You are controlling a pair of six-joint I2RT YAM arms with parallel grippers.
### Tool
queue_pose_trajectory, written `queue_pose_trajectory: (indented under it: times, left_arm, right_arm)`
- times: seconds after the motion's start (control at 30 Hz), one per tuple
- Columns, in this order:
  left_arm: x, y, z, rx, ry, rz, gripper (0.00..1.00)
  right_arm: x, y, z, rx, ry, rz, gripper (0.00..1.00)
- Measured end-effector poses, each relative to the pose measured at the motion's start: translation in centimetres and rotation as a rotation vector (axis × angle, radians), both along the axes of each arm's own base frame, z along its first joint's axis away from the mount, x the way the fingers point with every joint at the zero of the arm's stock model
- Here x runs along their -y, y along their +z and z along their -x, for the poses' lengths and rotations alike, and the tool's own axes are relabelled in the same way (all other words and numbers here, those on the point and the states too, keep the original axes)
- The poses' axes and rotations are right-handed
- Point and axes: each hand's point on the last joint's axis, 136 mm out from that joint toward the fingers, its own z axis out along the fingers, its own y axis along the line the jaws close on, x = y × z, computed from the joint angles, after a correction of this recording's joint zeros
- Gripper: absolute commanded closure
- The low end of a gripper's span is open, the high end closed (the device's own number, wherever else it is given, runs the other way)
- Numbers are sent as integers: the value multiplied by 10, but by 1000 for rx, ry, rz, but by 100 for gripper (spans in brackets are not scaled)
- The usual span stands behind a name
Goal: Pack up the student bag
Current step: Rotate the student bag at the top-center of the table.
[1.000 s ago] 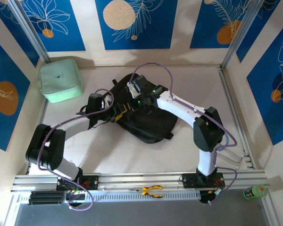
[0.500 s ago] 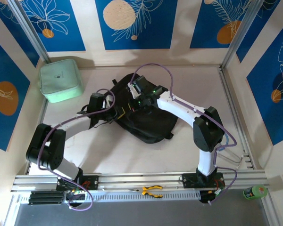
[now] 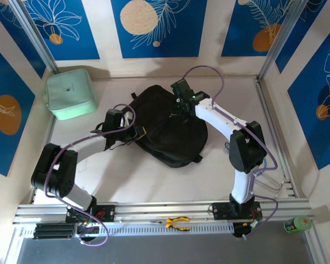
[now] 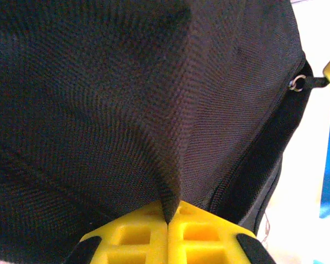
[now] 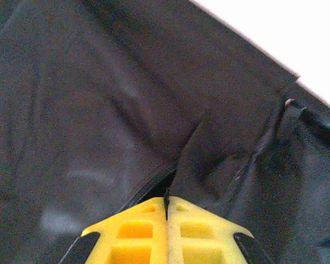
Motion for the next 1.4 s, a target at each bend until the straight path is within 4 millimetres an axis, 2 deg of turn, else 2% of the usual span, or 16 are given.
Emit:
queue_pose_trajectory:
  times: [0.17,0.27,0.43,0.53,0.67,0.87,0.97,1.07,1.17,1.2,1.23,1.33,1.37,1.4]
  left_arm:
    - [0,0,0,10,-11,-8,100]
    - [0,0,0,14,-16,-14,100]
    - [0,2,-10,23,-32,-53,100]
    - [2,3,-29,25,-38,-80,100]
    - [9,10,-66,56,-41,-107,100]
    - [23,23,-128,149,-40,-120,100]
    - [32,24,-157,183,-45,-118,99]
    - [40,22,-180,214,-56,-113,87]
    - [44,19,-189,225,-61,-104,74]
    - [44,19,-189,223,-63,-102,70]
    - [45,20,-189,225,-67,-98,65]
    - [43,26,-189,239,-75,-100,51]
    - [40,29,-189,239,-74,-105,46]
    - [36,34,-188,243,-68,-112,41]
  right_arm:
    - [18,-8,-18,-15,-84,20,100]
    - [20,-16,-18,-42,-94,31,100]
    - [25,-18,-18,-53,-117,30,100]
    - [33,-22,-18,-60,-135,23,100]
    - [44,-25,-10,-77,-141,-17,100]
    - [45,-19,-15,-67,-128,-103,100]
    - [45,-16,-20,-57,-129,-129,100]
    - [50,-15,-25,-51,-150,-142,100]
    - [56,-16,-30,-57,-176,-156,100]
    - [57,-15,-33,-59,-180,-161,97]
    - [59,-14,-34,-60,-182,-165,89]
    - [59,-3,-39,-45,-166,-182,51]
    - [59,3,-40,-32,-156,-189,41]
    - [57,10,-39,-21,-140,-197,36]
